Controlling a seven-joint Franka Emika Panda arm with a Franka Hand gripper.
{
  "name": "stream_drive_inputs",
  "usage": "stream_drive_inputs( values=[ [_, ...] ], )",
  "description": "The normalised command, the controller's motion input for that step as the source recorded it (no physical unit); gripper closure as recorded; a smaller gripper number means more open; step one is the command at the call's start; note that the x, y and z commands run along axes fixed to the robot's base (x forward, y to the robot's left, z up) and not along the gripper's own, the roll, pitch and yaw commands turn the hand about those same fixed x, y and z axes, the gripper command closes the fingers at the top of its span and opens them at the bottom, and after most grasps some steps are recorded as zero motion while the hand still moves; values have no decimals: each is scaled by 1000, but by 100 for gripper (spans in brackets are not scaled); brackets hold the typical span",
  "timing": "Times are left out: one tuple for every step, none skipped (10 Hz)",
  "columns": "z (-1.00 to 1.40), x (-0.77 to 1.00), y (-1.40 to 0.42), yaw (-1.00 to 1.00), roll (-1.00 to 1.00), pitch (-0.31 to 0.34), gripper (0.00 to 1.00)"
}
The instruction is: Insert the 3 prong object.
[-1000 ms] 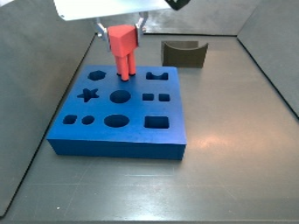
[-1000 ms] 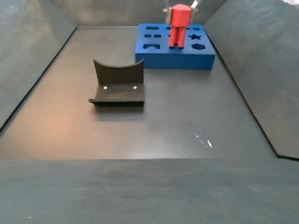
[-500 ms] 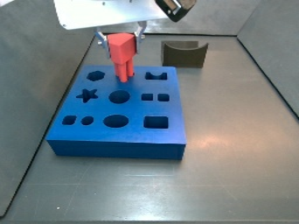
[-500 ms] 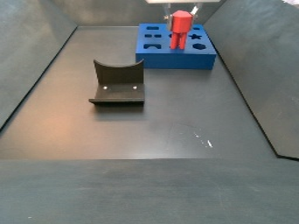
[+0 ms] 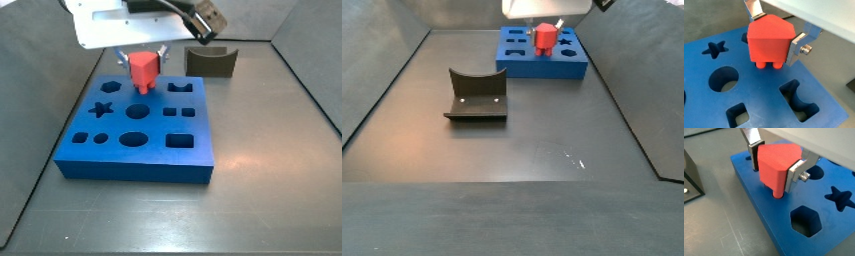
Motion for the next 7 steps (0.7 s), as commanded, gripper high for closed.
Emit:
stream_drive_inputs(
  values=[
    [-283,89,0,0,6,0,100],
    [-229,20,0,0,0,0,100],
    [-211,0,0,0,13,0,100],
    [-223,0,0,0,0,-14,100],
    [-109,-77,0,0,0,-83,100],
    [0,0,0,0,0,-4,100],
    [0,0,0,0,0,0,100]
  ],
)
